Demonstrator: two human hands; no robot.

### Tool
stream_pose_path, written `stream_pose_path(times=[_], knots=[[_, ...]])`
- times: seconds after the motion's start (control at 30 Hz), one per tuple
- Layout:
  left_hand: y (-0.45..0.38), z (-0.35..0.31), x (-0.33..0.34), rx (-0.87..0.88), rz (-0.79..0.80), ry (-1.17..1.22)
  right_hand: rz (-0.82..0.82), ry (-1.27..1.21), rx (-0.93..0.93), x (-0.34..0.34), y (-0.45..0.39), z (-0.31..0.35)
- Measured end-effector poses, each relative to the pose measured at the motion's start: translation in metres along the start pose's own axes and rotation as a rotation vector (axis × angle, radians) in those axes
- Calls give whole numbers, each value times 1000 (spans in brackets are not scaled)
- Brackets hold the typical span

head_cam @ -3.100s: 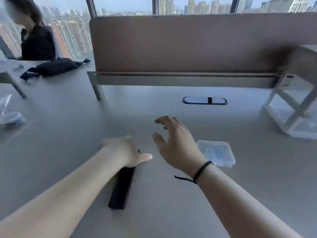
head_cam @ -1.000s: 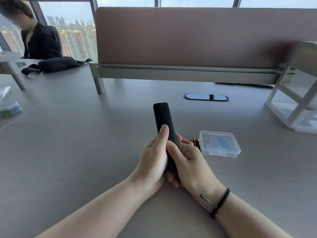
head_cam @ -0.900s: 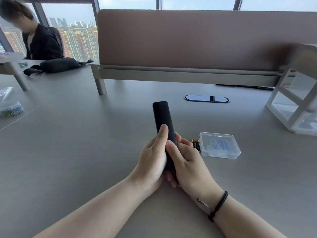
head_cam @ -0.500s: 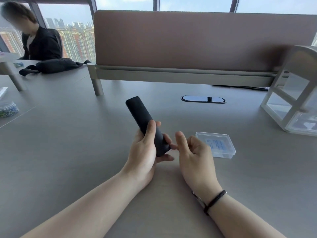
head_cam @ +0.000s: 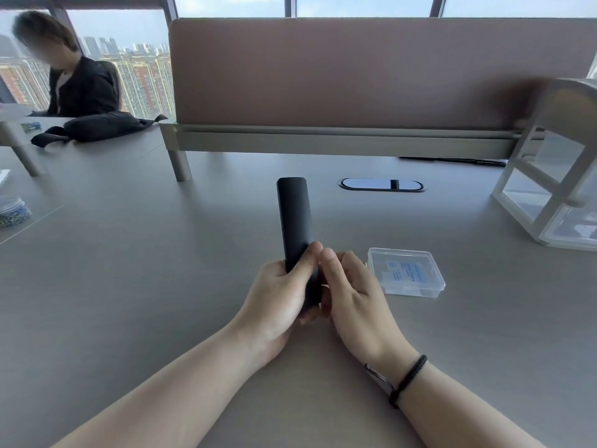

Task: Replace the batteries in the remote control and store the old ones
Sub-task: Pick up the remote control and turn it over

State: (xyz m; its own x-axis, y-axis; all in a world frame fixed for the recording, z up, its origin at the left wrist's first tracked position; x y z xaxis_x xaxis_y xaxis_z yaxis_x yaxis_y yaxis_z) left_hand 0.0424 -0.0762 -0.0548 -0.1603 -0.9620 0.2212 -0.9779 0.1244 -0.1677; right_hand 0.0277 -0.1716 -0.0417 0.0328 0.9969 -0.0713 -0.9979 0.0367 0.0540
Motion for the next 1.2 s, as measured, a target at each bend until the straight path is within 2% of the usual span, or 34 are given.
stream_pose_path(times=[0.23, 0.37, 0.67, 0.83, 1.0, 1.1, 1.2], knots=[[5, 1, 10, -14, 110, -41, 124, 7, -4, 11, 5, 5], [7, 4, 10, -53, 95, 1, 184, -14, 57, 16, 8, 3], [7, 1, 12, -45, 103, 71, 187, 23, 32, 18, 9, 4], [8, 0, 11, -23, 55, 78, 161, 39, -35, 16, 9, 7], [4, 3, 8, -45, 26, 202, 121, 61, -31, 13, 2, -7], [-4, -7, -2, 97, -3, 154, 19, 211, -68, 6, 0, -7], [-6, -15, -3, 217, 48, -36, -102, 324, -97, -3, 2, 0]])
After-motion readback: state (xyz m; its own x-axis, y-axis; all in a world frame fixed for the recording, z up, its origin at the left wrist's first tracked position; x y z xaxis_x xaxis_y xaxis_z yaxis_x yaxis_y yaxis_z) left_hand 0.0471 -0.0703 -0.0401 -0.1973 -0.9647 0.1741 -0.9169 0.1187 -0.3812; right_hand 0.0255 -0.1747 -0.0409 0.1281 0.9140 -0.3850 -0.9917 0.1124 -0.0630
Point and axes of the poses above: each hand's wrist, its own y-axis away from the middle knuckle, its own x-axis out of the palm, z = x × y, the point moved 10 cm from there along -y, towards the middle knuckle, and after that the axes turned 12 degrees about x, right-handed, at the moved point
